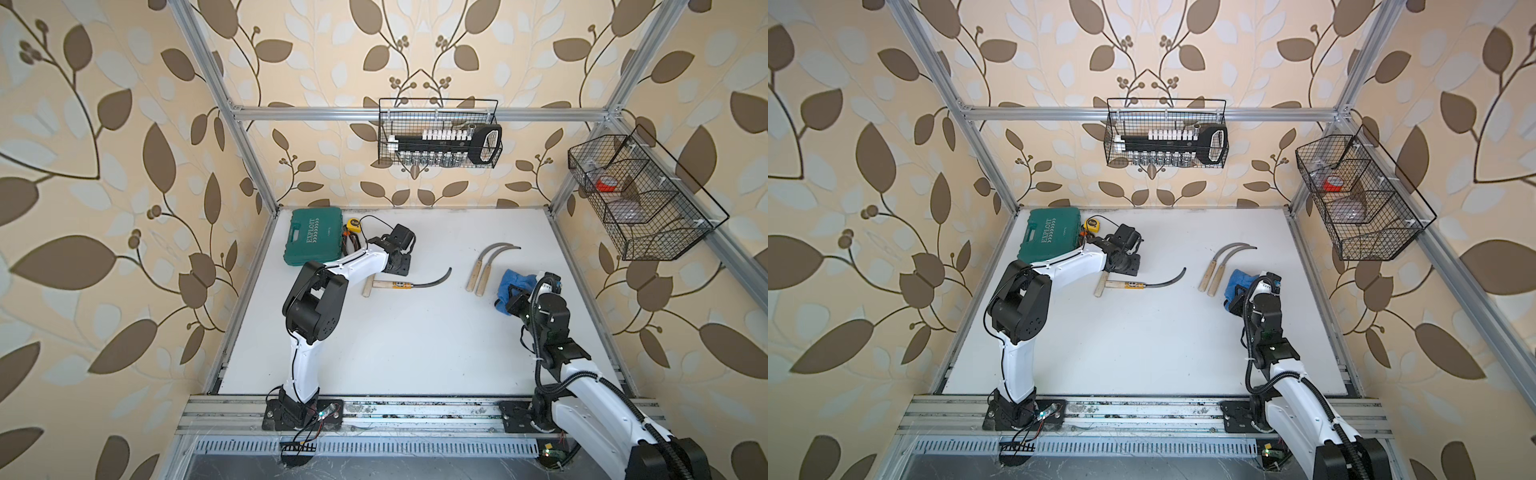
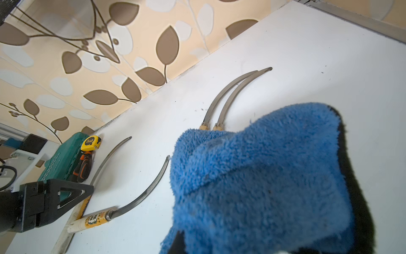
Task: Wipe small sickles with rags
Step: Adjust the small sickle at the center of the board.
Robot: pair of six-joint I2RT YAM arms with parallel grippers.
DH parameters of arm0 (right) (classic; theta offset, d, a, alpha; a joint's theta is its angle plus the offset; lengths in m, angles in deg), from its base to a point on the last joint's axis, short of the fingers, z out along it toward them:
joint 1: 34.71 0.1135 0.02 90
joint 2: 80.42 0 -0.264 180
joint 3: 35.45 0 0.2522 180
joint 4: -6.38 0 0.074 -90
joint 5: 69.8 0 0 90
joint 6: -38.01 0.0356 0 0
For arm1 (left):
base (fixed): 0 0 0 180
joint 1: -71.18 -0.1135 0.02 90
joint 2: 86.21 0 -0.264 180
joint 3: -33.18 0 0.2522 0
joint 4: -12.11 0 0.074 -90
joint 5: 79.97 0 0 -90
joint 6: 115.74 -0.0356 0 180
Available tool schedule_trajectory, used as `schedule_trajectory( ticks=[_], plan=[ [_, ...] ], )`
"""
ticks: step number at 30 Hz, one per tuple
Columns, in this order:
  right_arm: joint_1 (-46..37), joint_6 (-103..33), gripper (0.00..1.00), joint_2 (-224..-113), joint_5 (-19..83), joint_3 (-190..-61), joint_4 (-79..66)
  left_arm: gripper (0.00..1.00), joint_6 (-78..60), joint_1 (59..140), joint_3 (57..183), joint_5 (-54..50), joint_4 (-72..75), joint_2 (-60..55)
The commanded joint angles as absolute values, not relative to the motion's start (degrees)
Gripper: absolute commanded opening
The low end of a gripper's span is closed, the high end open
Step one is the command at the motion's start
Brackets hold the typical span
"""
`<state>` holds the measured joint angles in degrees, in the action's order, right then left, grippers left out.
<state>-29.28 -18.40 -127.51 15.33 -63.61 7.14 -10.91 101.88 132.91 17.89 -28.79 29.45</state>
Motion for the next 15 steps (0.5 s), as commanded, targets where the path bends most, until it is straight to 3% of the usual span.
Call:
schedule_trajectory(
  ticks=[1,15],
  plan=[
    [-29.5,-19.2,0.0,-127.9,16.1,-63.9,8.6,0.54,-10.4,102.3,128.4,15.7,-29.2,26.3],
    [-29.5,-19.2,0.0,-127.1,16.5,-63.5,8.5,0.53,-5.8,104.0,112.4,9.9,-23.2,15.1]
  ],
)
